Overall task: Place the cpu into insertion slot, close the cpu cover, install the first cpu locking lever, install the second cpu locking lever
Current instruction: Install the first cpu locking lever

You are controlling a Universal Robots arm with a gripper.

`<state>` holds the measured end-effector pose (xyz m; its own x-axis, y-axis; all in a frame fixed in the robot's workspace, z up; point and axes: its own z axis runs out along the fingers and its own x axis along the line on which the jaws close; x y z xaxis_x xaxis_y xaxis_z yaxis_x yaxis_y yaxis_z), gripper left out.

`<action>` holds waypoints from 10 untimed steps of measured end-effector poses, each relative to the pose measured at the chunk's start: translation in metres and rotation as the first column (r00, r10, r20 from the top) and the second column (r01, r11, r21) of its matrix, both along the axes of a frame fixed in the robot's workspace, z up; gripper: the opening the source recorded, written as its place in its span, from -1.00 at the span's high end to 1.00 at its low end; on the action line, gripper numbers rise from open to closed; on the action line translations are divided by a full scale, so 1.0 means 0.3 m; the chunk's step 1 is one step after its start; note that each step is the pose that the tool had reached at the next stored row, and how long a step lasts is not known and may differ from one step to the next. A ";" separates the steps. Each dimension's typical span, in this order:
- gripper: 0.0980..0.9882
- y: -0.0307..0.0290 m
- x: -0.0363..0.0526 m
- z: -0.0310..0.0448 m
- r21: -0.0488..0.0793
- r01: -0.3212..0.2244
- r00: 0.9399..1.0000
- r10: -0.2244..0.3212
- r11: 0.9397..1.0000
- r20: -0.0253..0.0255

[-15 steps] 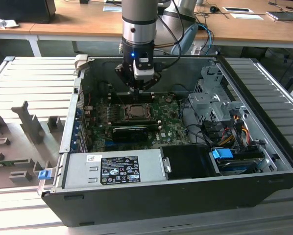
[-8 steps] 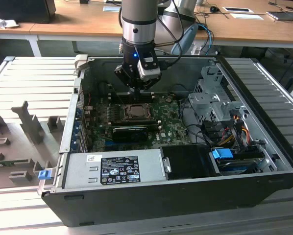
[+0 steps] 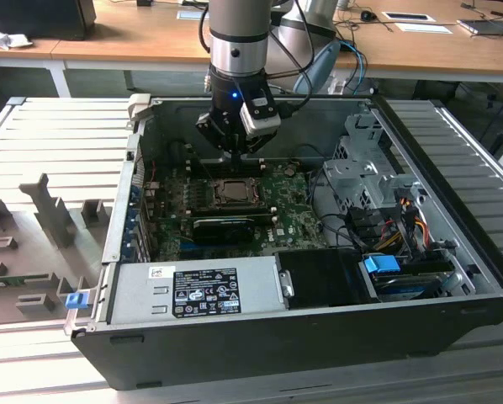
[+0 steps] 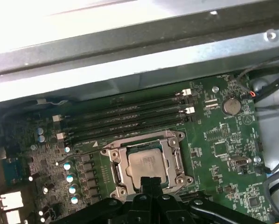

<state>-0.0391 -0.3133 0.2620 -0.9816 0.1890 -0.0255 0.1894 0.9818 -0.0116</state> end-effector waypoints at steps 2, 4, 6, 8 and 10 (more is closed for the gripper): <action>0.98 0.000 0.000 0.000 0.000 -0.029 1.000 0.029 1.000 0.000; 0.98 0.000 0.000 0.000 0.000 -0.051 0.999 0.051 0.999 0.000; 0.98 0.000 0.000 0.000 0.000 -0.076 0.997 0.076 0.997 0.000; 0.98 0.000 0.000 0.000 0.003 -0.090 0.996 0.090 0.996 0.000; 0.98 0.000 0.000 0.000 0.053 -0.108 0.994 0.108 0.993 0.005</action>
<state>-0.0391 -0.3133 0.2619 -0.9963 0.0833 -0.0206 0.0824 0.9957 0.0414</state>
